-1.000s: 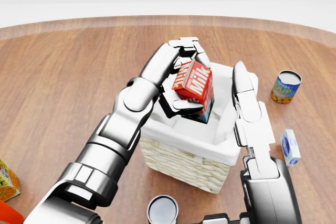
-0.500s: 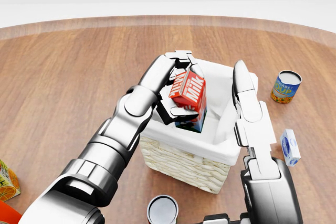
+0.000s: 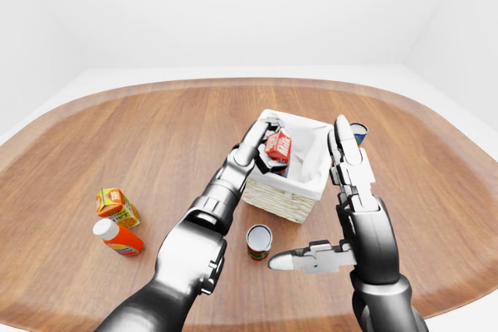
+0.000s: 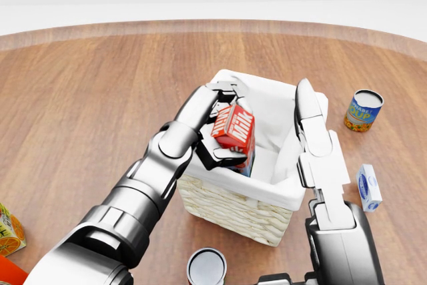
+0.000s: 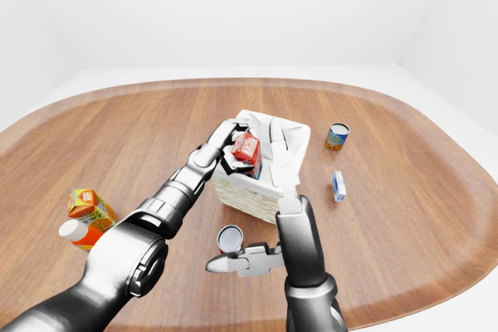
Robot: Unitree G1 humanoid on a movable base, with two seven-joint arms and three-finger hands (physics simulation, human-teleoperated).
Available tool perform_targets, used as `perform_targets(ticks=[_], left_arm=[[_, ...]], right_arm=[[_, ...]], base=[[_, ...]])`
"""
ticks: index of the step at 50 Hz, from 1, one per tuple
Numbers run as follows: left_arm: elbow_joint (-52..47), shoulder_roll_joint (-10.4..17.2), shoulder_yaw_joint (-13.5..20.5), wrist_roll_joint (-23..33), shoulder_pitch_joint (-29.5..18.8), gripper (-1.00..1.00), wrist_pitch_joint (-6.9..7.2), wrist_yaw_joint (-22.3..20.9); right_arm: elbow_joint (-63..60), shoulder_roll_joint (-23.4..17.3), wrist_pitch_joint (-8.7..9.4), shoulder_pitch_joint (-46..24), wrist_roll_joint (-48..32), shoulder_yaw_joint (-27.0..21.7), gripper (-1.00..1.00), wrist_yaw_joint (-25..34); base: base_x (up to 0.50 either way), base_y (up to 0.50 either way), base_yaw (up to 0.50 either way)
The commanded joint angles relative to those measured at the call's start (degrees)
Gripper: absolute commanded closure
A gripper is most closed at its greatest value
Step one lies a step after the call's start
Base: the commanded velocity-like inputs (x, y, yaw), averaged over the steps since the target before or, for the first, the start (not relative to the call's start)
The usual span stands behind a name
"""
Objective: Pick the milk and place it in the basket.
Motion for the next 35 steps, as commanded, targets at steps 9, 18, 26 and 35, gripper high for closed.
perform_targets(ticks=[9,18,26,35], left_arm=[[0.6,-0.3,2.1,-1.1,-0.3,1.00,0.00,1.6],[0.3,-0.4,2.1,-0.5,-0.3,-1.00,0.00,2.4],[-3.4,-0.8,1.4,-0.7,1.4,-1.00,0.00,1.9],[-23.0,-1.1,0.3,-4.3,8.9,-1.00,0.00,-1.3]], right_arm=[[-0.1,-0.1,0.00,0.1,0.0,0.1,-1.00,-0.1],[-0.3,-0.1,0.00,0.1,0.0,0.1,-1.00,0.0],[-0.6,-0.1,0.00,0.1,-0.1,0.2,-1.00,0.1],[-0.5,-0.1,0.00,0.1,0.0,0.1,-1.00,0.1]], base=[[0.00,0.00,0.00],[0.00,0.00,0.00],[0.00,0.00,0.00],[0.00,0.00,0.00]])
